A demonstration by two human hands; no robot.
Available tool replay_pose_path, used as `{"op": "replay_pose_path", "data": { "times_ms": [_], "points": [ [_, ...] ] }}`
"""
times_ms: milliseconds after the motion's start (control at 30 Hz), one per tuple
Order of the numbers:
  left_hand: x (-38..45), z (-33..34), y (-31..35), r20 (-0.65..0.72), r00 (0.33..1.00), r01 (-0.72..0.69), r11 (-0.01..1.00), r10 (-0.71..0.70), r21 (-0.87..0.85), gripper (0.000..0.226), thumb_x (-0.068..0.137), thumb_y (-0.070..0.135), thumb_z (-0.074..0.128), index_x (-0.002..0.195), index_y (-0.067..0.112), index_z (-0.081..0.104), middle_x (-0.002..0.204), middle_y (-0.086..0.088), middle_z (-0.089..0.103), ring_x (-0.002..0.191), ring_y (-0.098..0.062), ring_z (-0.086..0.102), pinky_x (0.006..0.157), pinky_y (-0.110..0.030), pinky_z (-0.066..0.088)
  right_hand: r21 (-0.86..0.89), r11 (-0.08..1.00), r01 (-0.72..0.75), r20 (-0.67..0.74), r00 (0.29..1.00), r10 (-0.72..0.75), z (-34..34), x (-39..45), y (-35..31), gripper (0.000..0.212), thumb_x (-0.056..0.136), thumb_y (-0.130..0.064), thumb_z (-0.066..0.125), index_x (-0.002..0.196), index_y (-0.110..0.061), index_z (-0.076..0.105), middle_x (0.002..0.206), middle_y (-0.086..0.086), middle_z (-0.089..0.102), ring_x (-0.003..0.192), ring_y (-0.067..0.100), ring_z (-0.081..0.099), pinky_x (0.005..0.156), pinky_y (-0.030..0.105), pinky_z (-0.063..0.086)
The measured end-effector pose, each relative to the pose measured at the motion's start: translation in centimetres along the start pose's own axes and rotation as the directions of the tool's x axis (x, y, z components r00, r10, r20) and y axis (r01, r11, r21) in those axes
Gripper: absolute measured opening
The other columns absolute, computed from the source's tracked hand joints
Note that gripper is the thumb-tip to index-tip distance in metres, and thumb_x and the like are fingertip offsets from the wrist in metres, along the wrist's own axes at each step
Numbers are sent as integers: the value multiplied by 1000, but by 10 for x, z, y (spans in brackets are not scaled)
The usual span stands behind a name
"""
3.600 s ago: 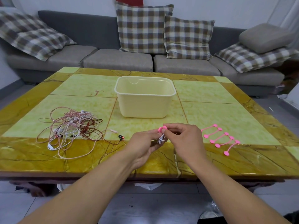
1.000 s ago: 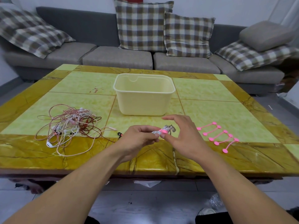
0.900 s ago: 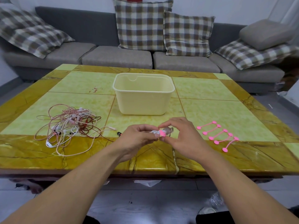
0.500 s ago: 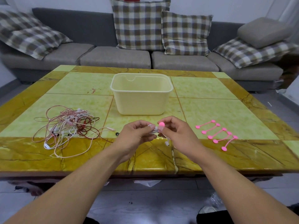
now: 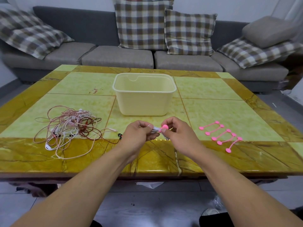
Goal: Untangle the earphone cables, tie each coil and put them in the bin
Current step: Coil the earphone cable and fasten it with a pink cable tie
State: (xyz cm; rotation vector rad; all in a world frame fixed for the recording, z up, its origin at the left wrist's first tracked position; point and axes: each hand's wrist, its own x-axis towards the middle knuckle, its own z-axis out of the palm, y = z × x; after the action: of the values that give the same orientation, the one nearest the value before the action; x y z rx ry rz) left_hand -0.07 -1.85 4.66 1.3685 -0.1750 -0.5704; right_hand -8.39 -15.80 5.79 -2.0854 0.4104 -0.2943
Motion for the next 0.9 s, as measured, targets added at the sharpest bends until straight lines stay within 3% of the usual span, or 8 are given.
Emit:
{"op": "replay_pose_path", "data": {
  "times_ms": [100,233,467,567,733,900],
  "points": [
    [2,-4,-1,-13,999,-29,998,30,57,6,95,5,65,90,3,65,83,-13,73,74,-21,70,64,-23,53,-74,997,22,44,999,-19,6,-3,0,8,95,-38,67,100,-35,62,89,-14,62,66,3,54,63,24,41],
    [2,-7,-2,-9,1000,-8,1000,8,29,6,94,4,67,88,3,66,85,-20,72,82,-28,67,67,-25,53,-121,992,38,-48,998,-44,11,-3,1,16,86,-42,77,89,-30,66,80,-13,64,68,2,56,59,22,38],
    [1,-7,-1,-21,998,-53,995,55,87,5,96,3,65,92,1,65,76,-13,73,70,-19,68,59,-18,52,-191,979,65,50,997,-56,7,-1,2,16,92,-42,68,87,-31,58,85,-14,66,78,14,62,74,41,53],
    [3,-8,1,-35,998,-52,994,55,95,8,96,3,65,88,3,66,70,-6,71,62,-13,64,58,-17,51,-208,976,64,75,996,-49,7,0,1,14,94,-36,66,87,-30,55,88,-12,66,85,14,62,80,43,51],
    [5,-10,1,-37,998,-53,998,54,21,4,95,1,65,92,0,64,77,-8,72,65,-13,68,65,-19,55,-157,987,20,61,998,-11,7,3,-3,21,96,-36,64,85,-25,51,86,-2,69,73,20,57,67,37,43],
    [6,-12,0,-33,999,-30,998,29,-49,5,95,-2,63,90,-1,63,85,-16,71,73,-18,70,70,-22,58,-25,1000,-1,27,1000,2,13,2,3,14,93,-42,70,94,-30,63,91,-7,74,84,17,67,72,34,48]
  ]
}}
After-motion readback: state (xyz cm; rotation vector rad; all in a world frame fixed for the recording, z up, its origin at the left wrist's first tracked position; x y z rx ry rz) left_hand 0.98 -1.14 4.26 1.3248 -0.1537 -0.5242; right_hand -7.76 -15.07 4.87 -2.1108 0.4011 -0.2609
